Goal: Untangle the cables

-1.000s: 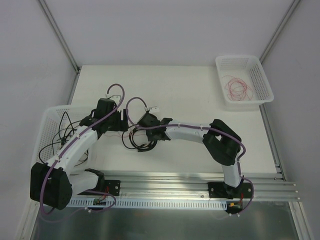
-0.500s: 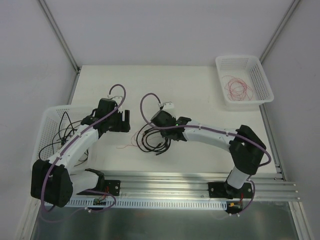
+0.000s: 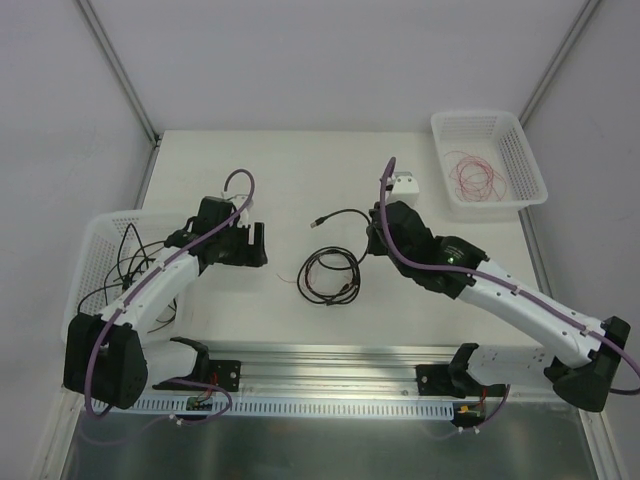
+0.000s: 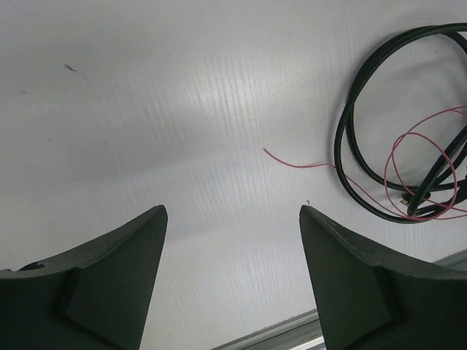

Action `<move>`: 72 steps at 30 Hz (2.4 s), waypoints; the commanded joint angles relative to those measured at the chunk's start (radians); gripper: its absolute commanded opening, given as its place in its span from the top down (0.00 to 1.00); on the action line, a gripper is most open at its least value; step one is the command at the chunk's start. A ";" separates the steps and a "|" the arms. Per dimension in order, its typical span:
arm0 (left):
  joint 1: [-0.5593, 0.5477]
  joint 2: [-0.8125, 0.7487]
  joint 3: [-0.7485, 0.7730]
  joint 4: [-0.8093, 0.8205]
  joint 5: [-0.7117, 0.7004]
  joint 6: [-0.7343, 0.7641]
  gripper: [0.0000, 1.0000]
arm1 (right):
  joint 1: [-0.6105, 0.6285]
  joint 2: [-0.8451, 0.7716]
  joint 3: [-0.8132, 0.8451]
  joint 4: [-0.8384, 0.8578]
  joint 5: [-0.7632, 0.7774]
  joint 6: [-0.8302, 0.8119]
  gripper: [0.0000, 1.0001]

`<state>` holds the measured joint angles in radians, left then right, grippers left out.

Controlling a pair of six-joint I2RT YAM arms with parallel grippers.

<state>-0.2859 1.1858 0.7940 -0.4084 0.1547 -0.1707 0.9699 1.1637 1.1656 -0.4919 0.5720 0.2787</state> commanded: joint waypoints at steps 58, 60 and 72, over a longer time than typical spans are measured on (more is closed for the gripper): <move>-0.631 0.336 0.051 0.482 -0.248 0.223 0.50 | -0.278 -0.116 -0.650 0.358 -0.070 0.028 0.26; -0.631 0.345 0.050 0.503 -0.235 0.287 0.51 | -0.277 -0.130 -0.659 0.365 -0.077 0.025 0.26; -0.628 0.494 0.099 0.503 -0.049 0.510 0.58 | -0.278 -0.164 -0.675 0.378 -0.093 0.030 0.26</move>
<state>-0.9100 1.6585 0.8509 0.0704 0.0380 0.2550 0.6952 1.0142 0.4950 -0.1516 0.4847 0.3096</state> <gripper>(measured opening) 0.432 0.737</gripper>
